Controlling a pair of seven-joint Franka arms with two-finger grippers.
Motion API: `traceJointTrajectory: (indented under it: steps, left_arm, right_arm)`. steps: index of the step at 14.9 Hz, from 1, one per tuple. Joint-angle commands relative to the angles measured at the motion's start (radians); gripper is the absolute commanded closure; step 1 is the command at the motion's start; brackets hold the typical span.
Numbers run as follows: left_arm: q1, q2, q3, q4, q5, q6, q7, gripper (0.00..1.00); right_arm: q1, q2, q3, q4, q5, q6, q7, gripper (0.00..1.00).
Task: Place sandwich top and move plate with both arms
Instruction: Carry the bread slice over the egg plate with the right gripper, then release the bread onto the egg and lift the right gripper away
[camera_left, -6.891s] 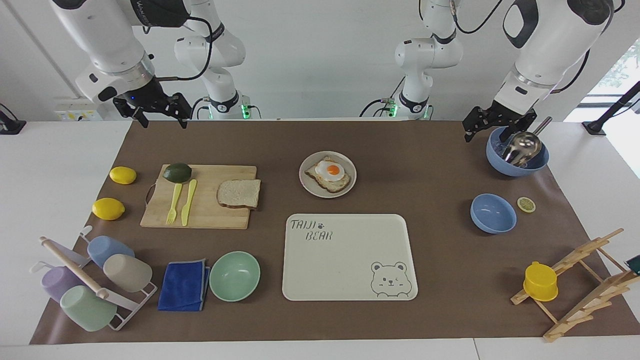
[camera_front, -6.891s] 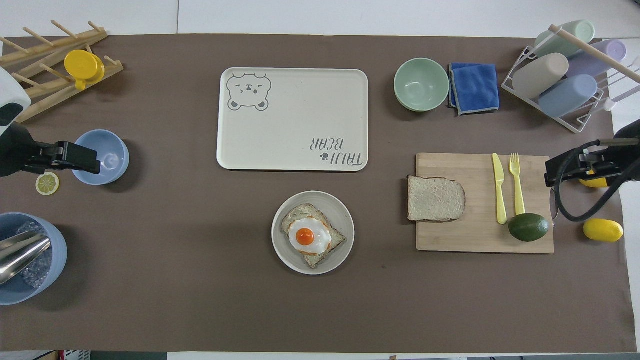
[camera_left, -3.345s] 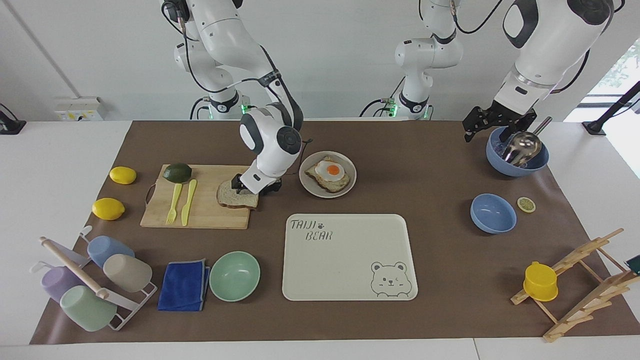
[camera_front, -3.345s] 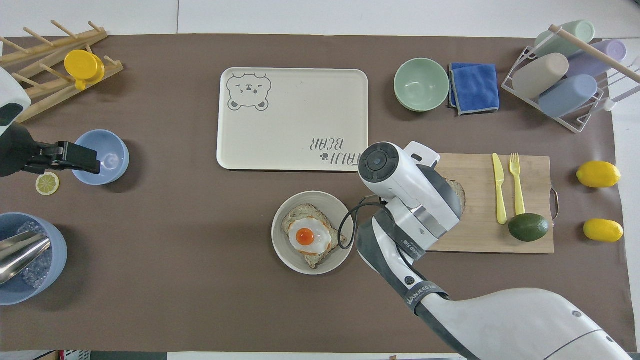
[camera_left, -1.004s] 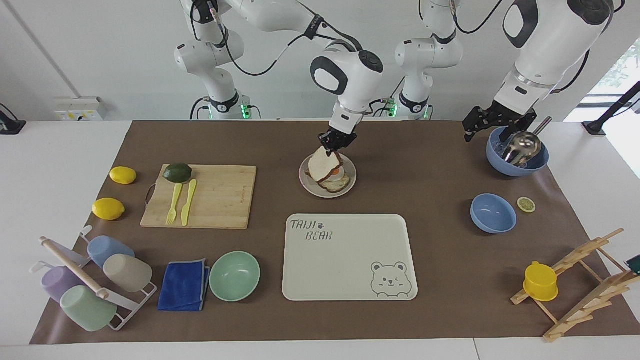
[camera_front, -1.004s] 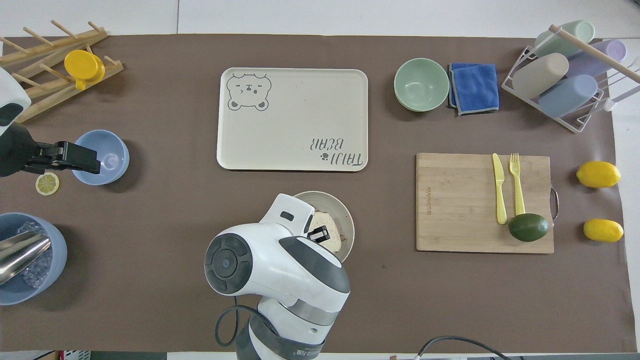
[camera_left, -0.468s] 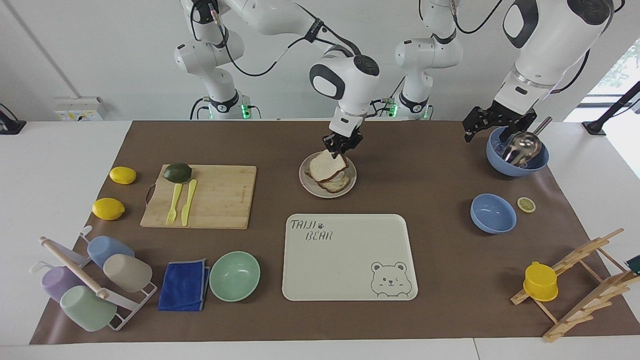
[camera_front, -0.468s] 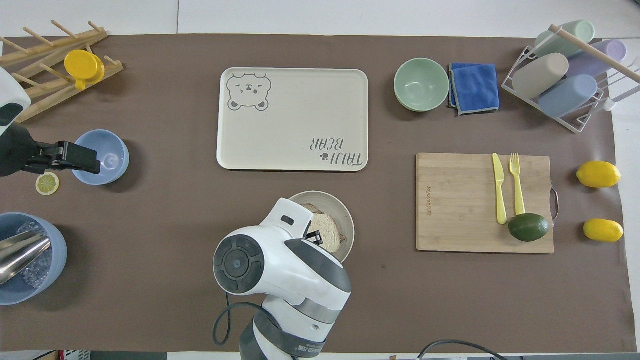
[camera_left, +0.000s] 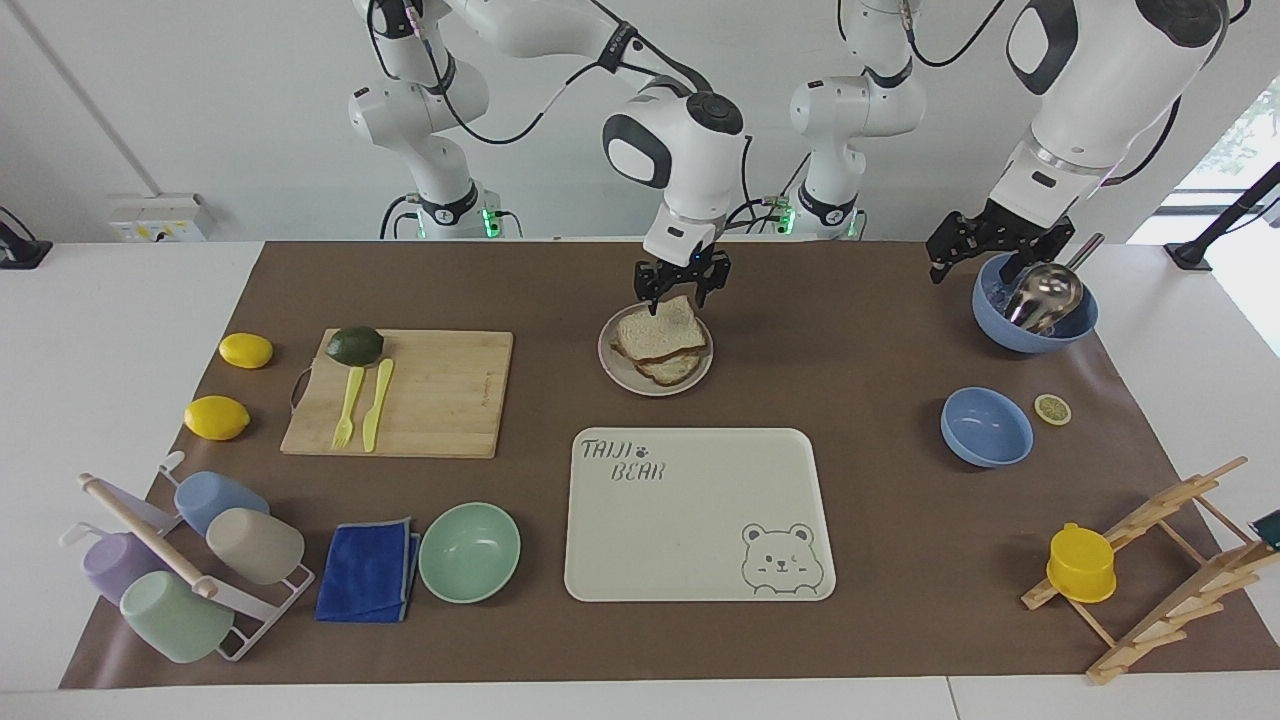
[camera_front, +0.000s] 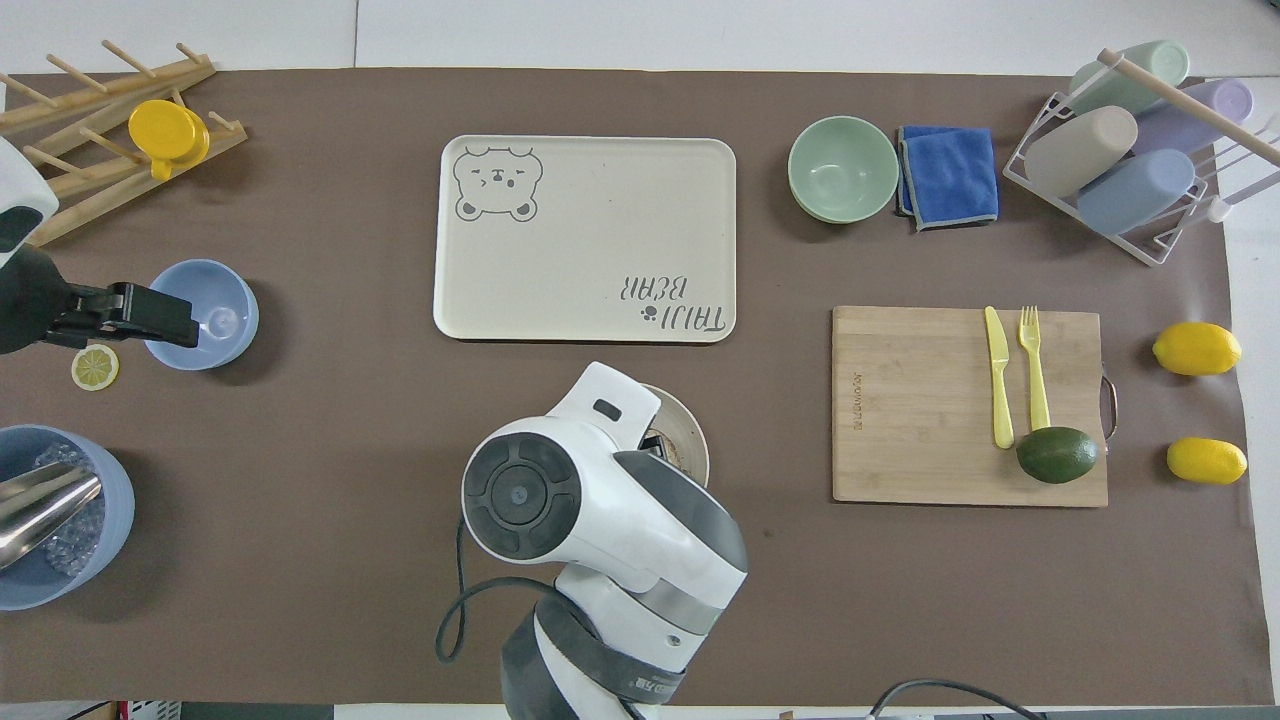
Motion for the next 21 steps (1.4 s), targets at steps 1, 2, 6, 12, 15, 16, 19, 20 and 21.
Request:
traceJointTrajectory:
  steps: [1, 2, 6, 12, 15, 16, 19, 20, 21]
  left_arm:
    - [0.020, -0.024, -0.007, -0.013, 0.011, -0.004, 0.001, 0.00]
    - [0.026, -0.026, -0.007, -0.016, 0.011, -0.004, 0.001, 0.00]
    - [0.017, -0.055, -0.009, -0.088, 0.011, 0.050, -0.005, 0.00]
    - [-0.084, -0.093, -0.016, -0.305, -0.003, 0.212, -0.094, 0.00]
    - [-0.170, -0.084, -0.016, -0.404, -0.050, 0.320, -0.176, 0.00]
    - [-0.207, -0.075, -0.016, -0.427, -0.054, 0.356, -0.217, 0.00]
    - [-0.299, -0.028, -0.016, -0.493, -0.090, 0.479, -0.281, 0.00]
    - [-0.322, -0.020, -0.018, -0.513, -0.093, 0.511, -0.279, 0.00]
    - [-0.349, -0.011, -0.016, -0.534, -0.093, 0.551, -0.284, 0.00]
  right_arm:
    - [-0.099, -0.051, 0.007, 0.008, 0.031, -0.072, -0.109, 0.00]
    - [-0.136, -0.067, 0.007, 0.016, 0.038, -0.107, -0.146, 0.00]
    - [-0.329, -0.097, 0.003, 0.125, 0.144, -0.338, -0.219, 0.00]
    - [-0.514, -0.222, -0.004, 0.194, 0.146, -0.533, -0.369, 0.00]
    - [-0.558, -0.238, -0.013, 0.206, 0.147, -0.554, -0.412, 0.00]
    - [-0.549, -0.239, -0.038, 0.208, 0.152, -0.555, -0.414, 0.00]
    - [-0.438, -0.263, -0.189, 0.191, 0.156, -0.569, -0.502, 0.00]
    - [-0.422, -0.265, -0.219, 0.191, 0.156, -0.575, -0.516, 0.00]
    - [-0.416, -0.265, -0.242, 0.191, 0.156, -0.566, -0.521, 0.00]
